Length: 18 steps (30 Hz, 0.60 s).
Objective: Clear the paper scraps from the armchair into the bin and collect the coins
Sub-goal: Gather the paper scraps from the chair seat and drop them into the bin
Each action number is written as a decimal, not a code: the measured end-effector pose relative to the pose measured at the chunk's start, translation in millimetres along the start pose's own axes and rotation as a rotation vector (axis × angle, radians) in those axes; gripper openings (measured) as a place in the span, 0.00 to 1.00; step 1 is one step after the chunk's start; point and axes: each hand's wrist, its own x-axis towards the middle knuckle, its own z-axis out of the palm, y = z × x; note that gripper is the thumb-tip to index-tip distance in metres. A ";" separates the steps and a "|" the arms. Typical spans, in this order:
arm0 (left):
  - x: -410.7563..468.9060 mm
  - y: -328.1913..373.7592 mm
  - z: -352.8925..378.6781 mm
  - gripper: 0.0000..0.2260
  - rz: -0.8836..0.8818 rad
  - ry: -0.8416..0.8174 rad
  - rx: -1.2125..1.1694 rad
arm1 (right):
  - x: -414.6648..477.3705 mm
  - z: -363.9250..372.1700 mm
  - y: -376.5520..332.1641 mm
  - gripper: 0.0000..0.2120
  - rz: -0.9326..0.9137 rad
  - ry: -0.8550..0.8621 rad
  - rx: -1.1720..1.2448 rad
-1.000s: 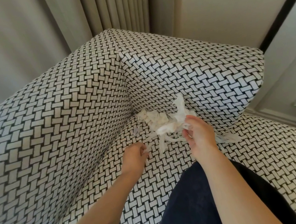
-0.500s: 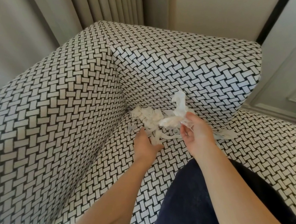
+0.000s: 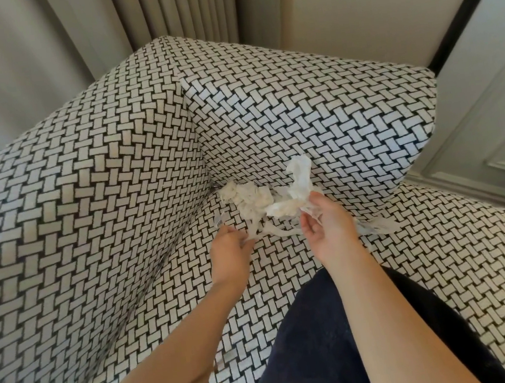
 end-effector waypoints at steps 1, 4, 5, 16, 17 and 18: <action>-0.4 -1.2 -3.1 0.11 -0.004 -0.011 0.002 | 0.0 -0.3 0.2 0.04 0.004 -0.002 0.002; 0.0 -3.9 -15.6 0.09 -0.037 -0.035 -0.028 | -2.4 -0.4 0.1 0.04 0.013 -0.007 0.009; 0.6 -3.6 -20.5 0.08 -0.043 -0.036 -0.036 | -4.4 -0.8 -0.1 0.04 0.014 -0.014 0.013; 10.1 8.6 -64.7 0.12 0.030 -0.173 0.071 | -15.7 -6.8 -2.4 0.10 0.018 -0.042 0.018; 10.1 11.0 -69.5 0.11 0.039 -0.201 0.091 | -16.9 -7.2 -2.5 0.08 0.011 -0.048 0.020; 10.6 13.4 -74.1 0.12 0.046 -0.226 0.114 | -17.2 -7.9 -2.4 0.06 0.001 -0.051 0.017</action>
